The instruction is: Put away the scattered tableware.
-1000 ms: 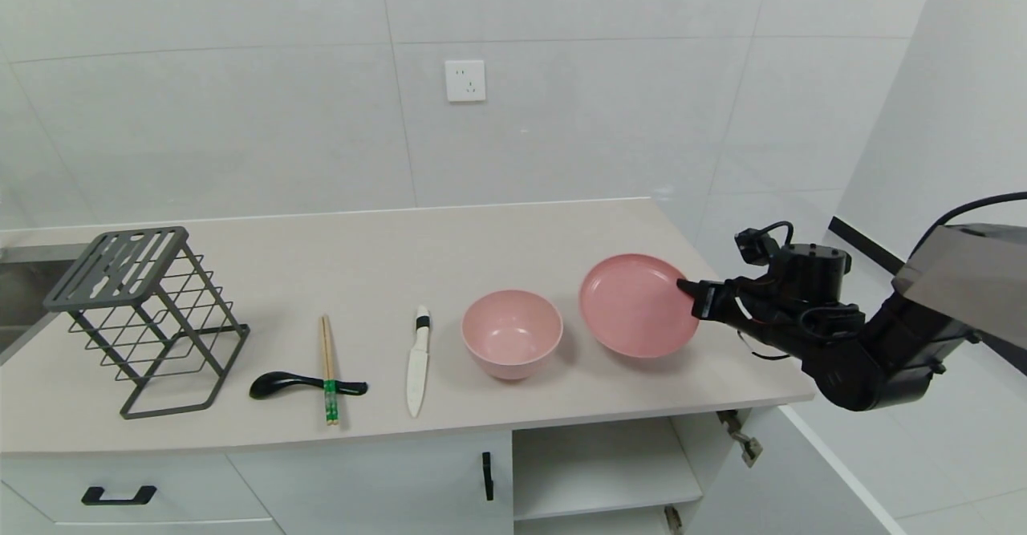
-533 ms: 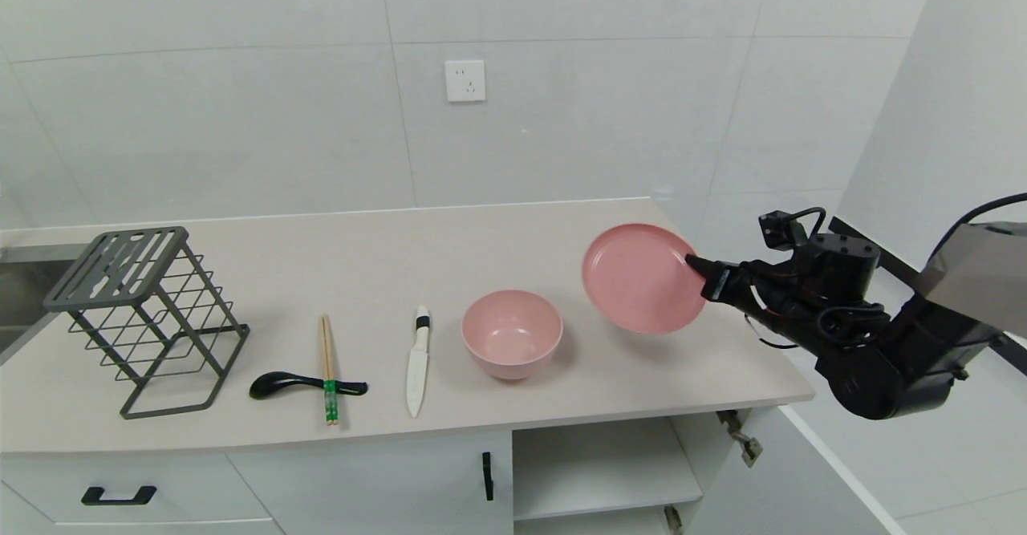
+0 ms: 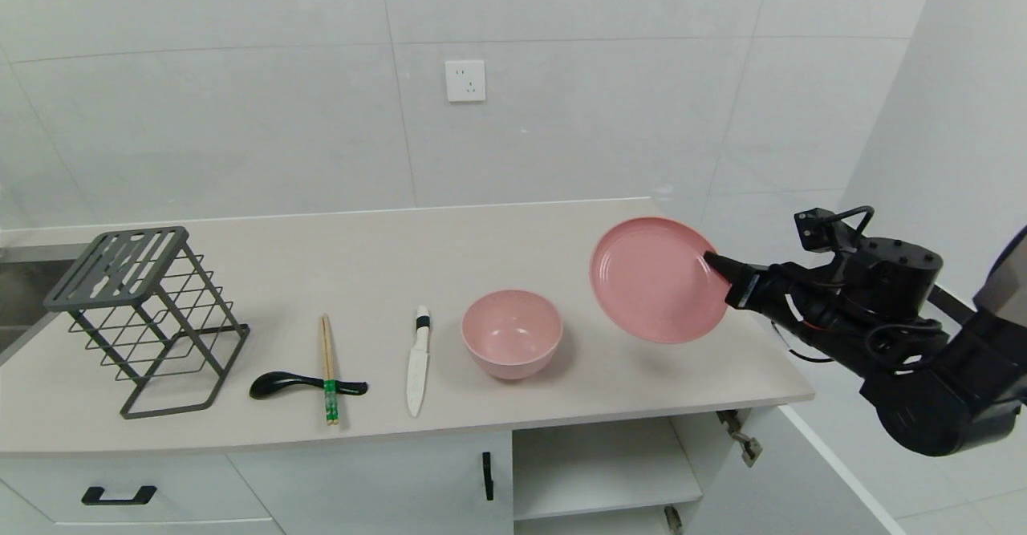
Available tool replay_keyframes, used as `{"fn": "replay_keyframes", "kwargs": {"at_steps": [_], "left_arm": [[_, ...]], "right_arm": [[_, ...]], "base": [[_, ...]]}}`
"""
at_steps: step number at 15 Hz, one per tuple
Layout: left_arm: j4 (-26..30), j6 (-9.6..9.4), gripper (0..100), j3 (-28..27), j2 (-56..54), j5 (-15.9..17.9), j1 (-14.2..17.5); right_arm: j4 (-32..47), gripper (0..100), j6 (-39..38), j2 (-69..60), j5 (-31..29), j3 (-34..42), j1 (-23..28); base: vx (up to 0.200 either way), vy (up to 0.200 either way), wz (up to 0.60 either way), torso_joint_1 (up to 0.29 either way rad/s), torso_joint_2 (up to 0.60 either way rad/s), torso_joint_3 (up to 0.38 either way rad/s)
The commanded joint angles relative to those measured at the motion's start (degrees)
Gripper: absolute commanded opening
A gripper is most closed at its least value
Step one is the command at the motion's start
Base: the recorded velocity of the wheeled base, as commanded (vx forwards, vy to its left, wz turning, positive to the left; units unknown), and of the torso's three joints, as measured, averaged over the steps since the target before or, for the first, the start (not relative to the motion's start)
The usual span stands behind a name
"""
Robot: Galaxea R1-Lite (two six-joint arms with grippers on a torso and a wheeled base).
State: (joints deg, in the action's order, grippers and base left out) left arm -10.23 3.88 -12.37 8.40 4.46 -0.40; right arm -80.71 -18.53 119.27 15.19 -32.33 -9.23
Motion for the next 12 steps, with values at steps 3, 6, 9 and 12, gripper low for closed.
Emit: {"fn": "replay_keyframes", "kwargs": {"at_steps": [3,6,9,12], "left_arm": [[-0.1,0.34,100,-0.5,15.5,1.6,-5.3],[-0.2,2.89,100,-1.3,23.4,5.8,-6.2],[-0.7,4.3,100,-2.2,28.6,6.9,-6.3],[-1.0,4.39,100,-2.7,33.9,8.4,-6.3]], "right_arm": [[-3.7,0,0.1,-4.2,0.9,5.1,-1.1],[-4.9,0,0.2,-6.2,1.0,7.8,-1.1],[-5.3,0,0.2,-9.7,2.7,9.9,-1.1],[-5.3,0,2.0,-11.8,3.4,11.4,-1.1]], "base": [[0.0,0.0,0.0,0.0,0.0,0.0],[0.0,0.0,0.0,0.0,0.0,0.0],[0.0,0.0,0.0,0.0,0.0,0.0],[0.0,0.0,0.0,0.0,0.0,0.0]]}}
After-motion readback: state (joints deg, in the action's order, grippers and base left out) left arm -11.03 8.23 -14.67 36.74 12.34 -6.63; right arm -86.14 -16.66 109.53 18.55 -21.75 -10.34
